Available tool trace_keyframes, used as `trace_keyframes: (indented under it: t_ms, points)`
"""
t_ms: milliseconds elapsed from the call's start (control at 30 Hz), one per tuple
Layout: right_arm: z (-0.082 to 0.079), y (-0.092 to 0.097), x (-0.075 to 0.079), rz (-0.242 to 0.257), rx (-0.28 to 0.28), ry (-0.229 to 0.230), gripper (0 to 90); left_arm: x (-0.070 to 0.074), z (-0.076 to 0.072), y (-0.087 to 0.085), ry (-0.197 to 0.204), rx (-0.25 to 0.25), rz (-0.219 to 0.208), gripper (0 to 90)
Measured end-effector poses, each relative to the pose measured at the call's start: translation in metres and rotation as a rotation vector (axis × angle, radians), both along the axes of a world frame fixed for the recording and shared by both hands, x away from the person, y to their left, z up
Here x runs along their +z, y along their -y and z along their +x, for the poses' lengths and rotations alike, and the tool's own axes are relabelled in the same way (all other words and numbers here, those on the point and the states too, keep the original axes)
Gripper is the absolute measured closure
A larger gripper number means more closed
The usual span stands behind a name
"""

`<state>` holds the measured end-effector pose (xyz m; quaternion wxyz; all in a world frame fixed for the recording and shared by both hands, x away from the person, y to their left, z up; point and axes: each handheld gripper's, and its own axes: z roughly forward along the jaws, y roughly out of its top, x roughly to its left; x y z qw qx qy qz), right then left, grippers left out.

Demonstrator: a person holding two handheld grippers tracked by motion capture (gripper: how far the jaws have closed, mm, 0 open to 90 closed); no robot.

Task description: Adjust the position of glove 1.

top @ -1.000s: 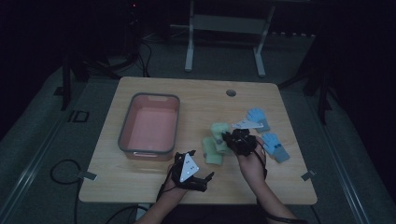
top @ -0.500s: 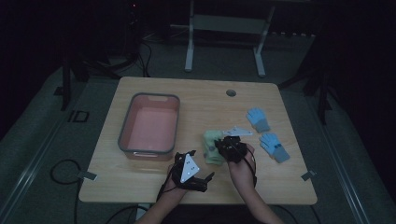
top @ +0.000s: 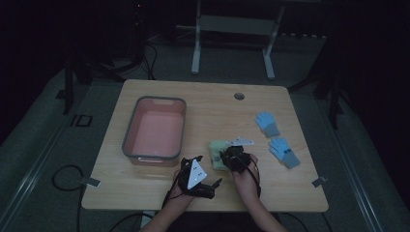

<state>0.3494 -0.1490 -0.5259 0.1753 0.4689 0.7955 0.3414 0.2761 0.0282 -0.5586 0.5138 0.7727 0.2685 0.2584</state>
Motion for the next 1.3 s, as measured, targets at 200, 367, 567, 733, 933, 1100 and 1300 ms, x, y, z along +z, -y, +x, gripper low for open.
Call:
trace_keyframes:
  t_ms: [200,367,567,733,933,1100,1300]
  points:
    - [0.0,0.007,0.005,0.024,0.03,0.0,69.9,0.0,-0.002,0.002,0.026,-0.03,0.019,0.0]
    - [0.001,0.028,0.022,0.034,0.109,0.06,62.1,0.006,-0.005,0.008,0.056,-0.072,0.119,0.5]
    - [0.016,0.052,0.037,0.023,0.223,0.079,57.3,0.018,0.006,0.012,-0.109,-0.128,0.139,5.1]
    - [0.032,0.058,0.045,0.063,0.297,0.063,56.2,0.022,0.019,0.016,-0.152,-0.196,0.118,3.9]
    - [0.056,0.051,0.04,0.072,0.345,0.018,51.3,0.024,0.029,0.026,-0.112,-0.236,0.191,19.6]
    - [0.074,0.04,0.026,0.103,0.354,-0.057,43.6,0.015,0.047,0.033,-0.148,-0.287,0.293,35.9]
    - [0.089,0.036,0.0,0.131,0.355,-0.18,37.6,0.01,0.054,0.036,-0.143,-0.285,0.338,38.9]
